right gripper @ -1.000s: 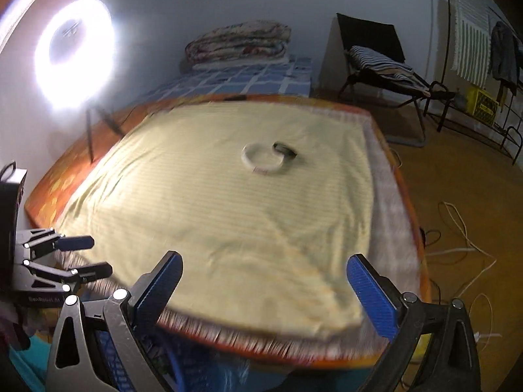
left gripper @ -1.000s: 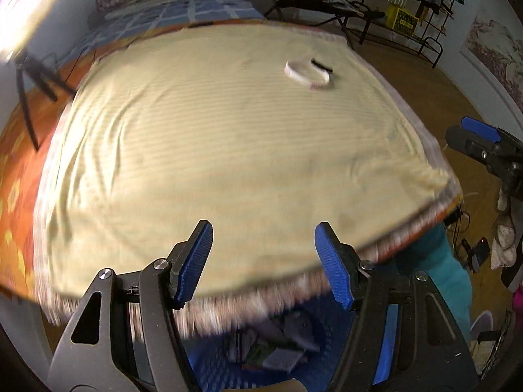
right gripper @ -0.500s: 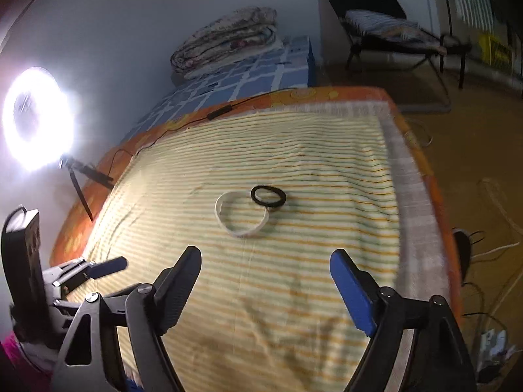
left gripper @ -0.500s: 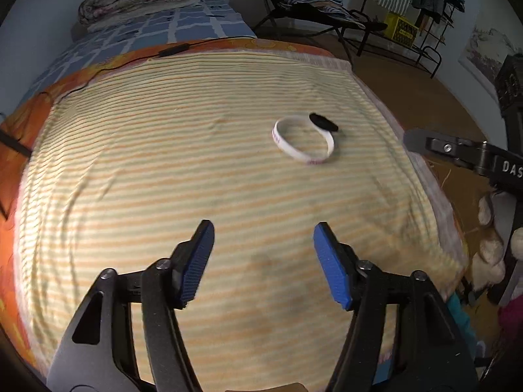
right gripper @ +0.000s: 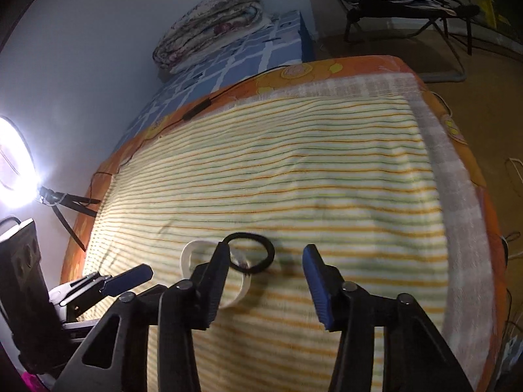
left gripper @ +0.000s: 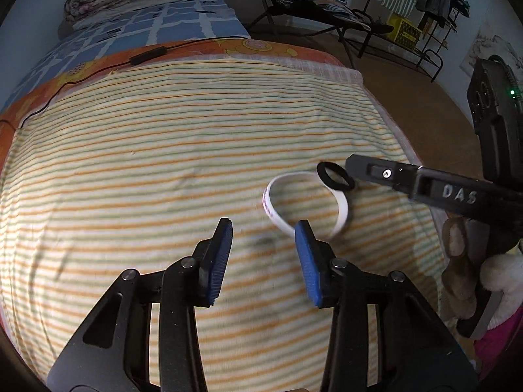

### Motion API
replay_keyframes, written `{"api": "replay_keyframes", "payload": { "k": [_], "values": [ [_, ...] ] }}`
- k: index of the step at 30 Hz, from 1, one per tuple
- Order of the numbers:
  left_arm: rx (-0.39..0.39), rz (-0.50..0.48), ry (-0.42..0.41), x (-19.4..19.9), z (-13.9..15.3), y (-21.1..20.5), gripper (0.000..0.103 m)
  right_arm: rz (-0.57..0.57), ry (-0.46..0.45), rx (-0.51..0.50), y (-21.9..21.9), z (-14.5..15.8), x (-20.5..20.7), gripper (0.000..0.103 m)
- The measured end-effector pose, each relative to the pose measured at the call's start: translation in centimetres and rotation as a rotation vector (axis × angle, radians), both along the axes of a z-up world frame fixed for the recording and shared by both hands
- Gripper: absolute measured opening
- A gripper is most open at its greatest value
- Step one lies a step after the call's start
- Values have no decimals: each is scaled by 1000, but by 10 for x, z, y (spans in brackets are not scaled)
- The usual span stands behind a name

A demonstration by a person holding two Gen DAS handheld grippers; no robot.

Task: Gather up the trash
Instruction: 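Grasp the white wristband with the left tool while the right tool grasps the black hair tie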

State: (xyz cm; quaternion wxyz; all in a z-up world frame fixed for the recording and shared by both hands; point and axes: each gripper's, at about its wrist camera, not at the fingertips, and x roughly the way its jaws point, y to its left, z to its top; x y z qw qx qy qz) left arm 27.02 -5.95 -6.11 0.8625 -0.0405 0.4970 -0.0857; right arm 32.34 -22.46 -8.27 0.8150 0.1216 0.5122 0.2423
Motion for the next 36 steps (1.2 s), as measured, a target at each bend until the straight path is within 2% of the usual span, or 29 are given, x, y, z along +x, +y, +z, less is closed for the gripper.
{"api": "replay_keyframes", "payload": {
  "k": [1,7,10,16,21,23,25,36],
  "values": [
    [2,1,6,4,-2,-1,28,-1,2,-12,2,-3,3,45],
    [20,-7,11,17,-11,-8,25,19,-8,-62,11,-11,7,38],
    [32,-7,9,19,-14,-14,15,38,-36,-100,16,-11,3,37],
    [69,-26,-14,17,-15,-19,13,80,-84,-160,22,-10,-9,34],
    [53,-20,-11,15,-15,-13,11,102,-125,-236,28,-9,-15,20],
    [43,-16,-10,14,-13,-11,11,95,-123,-231,25,-8,-15,9],
    [37,-12,-11,13,-12,-8,10,84,-116,-216,21,-7,-15,6],
    [24,4,-32,-7,1,6,10,47,-124,-161,6,2,-26,4]
  ]
}}
